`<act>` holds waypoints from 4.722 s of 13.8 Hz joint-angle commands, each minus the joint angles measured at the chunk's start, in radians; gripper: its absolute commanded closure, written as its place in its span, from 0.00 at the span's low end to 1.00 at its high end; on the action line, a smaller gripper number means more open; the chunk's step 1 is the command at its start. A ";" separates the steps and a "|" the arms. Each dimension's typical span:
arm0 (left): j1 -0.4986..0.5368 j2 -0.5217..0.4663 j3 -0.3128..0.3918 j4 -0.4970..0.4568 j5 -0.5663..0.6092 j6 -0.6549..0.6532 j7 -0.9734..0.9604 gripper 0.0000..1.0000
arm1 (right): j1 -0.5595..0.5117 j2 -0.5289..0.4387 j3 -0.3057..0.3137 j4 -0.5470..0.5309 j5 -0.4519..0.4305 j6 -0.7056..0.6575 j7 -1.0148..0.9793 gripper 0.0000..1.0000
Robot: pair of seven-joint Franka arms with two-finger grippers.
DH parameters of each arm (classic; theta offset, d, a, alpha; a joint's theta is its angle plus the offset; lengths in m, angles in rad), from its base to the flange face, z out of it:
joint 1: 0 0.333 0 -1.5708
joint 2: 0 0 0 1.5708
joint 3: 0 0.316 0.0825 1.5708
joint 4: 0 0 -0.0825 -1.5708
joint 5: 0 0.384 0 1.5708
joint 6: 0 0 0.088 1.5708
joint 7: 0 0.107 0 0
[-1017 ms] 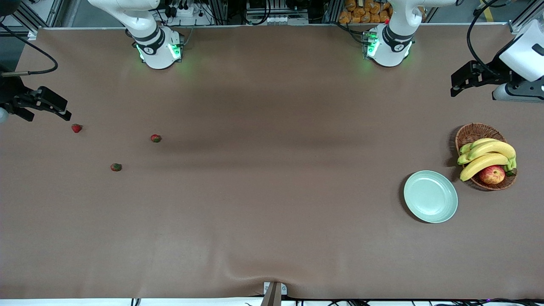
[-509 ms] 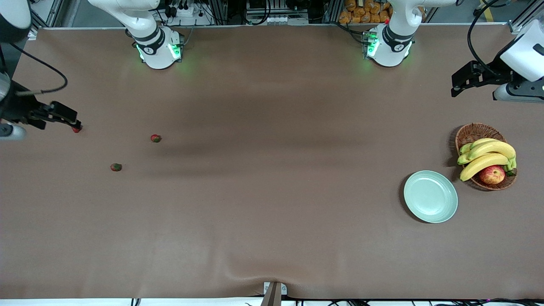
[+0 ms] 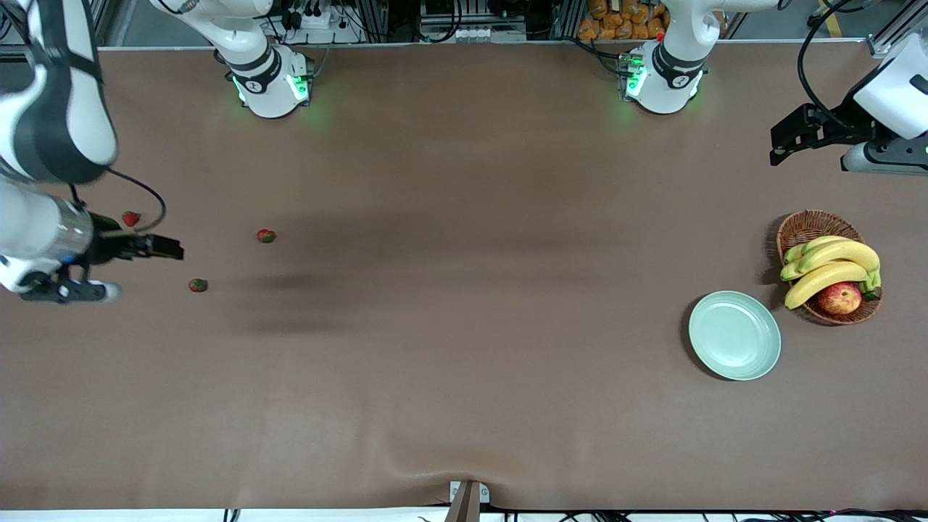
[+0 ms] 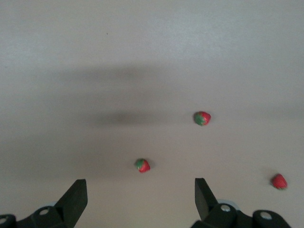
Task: Collect all strawberries into plate
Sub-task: 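Reach the right gripper down to the nearest red strawberry, then grasp the strawberry with the right gripper and lift it, then carry the strawberry to mid-table and release it with the right gripper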
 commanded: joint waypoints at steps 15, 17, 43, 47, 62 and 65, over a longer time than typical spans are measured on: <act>-0.005 -0.005 0.013 0.001 -0.005 0.004 0.021 0.00 | 0.034 0.041 0.009 -0.604 0.009 0.515 -0.005 0.00; -0.005 -0.005 0.013 0.003 -0.005 0.004 0.021 0.00 | 0.046 0.071 0.010 -0.613 0.011 0.527 -0.003 0.08; -0.007 -0.003 0.013 0.004 -0.006 0.005 0.021 0.00 | 0.468 0.245 0.010 0.055 0.521 0.160 0.772 1.00; -0.007 -0.003 0.013 0.004 -0.006 0.005 0.021 0.00 | 0.609 0.387 0.010 0.183 0.617 0.403 1.044 1.00; -0.007 -0.002 0.013 0.004 -0.006 0.011 0.021 0.00 | 0.891 0.742 -0.002 0.456 0.624 0.815 1.412 0.00; -0.005 -0.002 0.013 0.004 -0.006 0.011 0.021 0.00 | 0.865 0.684 -0.016 0.458 0.623 0.750 1.409 0.00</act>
